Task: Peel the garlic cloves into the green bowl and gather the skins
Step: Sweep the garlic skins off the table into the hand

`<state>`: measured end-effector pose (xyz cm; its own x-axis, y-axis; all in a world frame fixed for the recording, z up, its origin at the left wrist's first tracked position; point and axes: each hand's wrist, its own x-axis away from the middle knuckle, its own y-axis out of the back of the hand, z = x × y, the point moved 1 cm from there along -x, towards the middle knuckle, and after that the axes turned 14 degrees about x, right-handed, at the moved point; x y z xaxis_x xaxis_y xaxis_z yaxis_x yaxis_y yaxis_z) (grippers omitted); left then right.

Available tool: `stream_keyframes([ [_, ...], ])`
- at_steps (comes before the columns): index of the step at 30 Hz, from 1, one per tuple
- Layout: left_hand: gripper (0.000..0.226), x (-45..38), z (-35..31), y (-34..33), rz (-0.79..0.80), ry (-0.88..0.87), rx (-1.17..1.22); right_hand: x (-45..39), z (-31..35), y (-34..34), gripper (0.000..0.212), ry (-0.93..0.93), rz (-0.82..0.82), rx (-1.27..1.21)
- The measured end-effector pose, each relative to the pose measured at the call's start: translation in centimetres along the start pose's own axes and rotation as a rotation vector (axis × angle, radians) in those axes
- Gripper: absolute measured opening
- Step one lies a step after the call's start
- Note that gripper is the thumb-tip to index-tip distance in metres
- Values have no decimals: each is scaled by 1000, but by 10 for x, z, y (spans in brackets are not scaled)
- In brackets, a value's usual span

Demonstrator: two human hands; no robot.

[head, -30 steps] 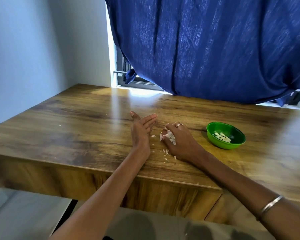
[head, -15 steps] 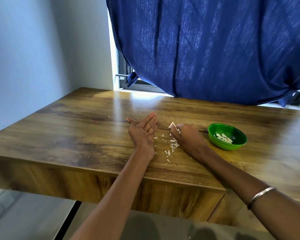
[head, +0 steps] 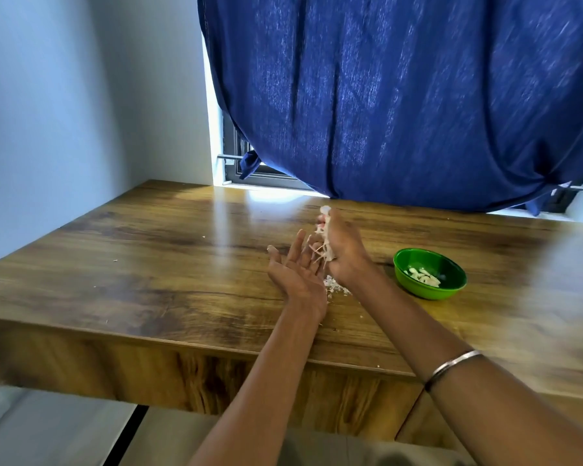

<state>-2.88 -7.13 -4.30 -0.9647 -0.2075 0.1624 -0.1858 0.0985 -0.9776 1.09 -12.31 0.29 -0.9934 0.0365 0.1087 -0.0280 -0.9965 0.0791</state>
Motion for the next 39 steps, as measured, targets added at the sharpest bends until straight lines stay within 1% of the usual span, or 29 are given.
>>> stream_keyframes([
  [4, 56, -4, -3, -3, 18, 32, 172, -2, -19, -15, 28, 146, -3, 68],
  [7, 52, -9, -3, -3, 20, 20, 193, -5, -29, -17, 28, 213, -16, 151],
  [12, 41, -15, 1, -6, -18, -51, 245, -6, -35, -17, 20, 343, 36, 217],
  [16, 40, -19, 1, -3, 24, -51, 231, -2, -35, -17, 14, 379, 68, 241],
  [19, 44, -19, -1, -3, 41, -37, 261, 1, -35, -15, 22, 392, 30, 138],
  [21, 46, -18, -1, -3, 47, -41, 256, 2, -36, -15, 27, 409, 22, 121],
  [23, 47, -17, -1, -3, 56, -35, 256, 3, -36, -15, 30, 387, 25, 121],
  [25, 49, -15, -1, -3, 64, -27, 257, 5, -34, -15, 32, 340, 28, 40],
  [27, 50, -16, -1, -4, 74, -11, 269, 6, -33, -14, 38, 357, -16, 15],
  [28, 49, -16, -1, -4, 79, -7, 274, 7, -32, -13, 38, 399, -62, 72],
  [30, 48, -15, 0, -4, 91, 3, 274, 7, -29, -9, 27, 468, -114, 175],
  [32, 47, -15, -1, -4, 101, 16, 266, 11, -24, -6, 17, 518, -118, 235],
  [34, 46, -14, -1, -4, 118, 51, 277, 16, -19, -4, 15, 568, -105, 280],
  [37, 48, -13, -3, -6, 138, 64, 294, 17, -13, -2, 15, 588, -79, 260],
  [39, 50, -11, -4, -8, 163, 74, 324, 15, -8, -1, 17, 582, -67, 192],
])
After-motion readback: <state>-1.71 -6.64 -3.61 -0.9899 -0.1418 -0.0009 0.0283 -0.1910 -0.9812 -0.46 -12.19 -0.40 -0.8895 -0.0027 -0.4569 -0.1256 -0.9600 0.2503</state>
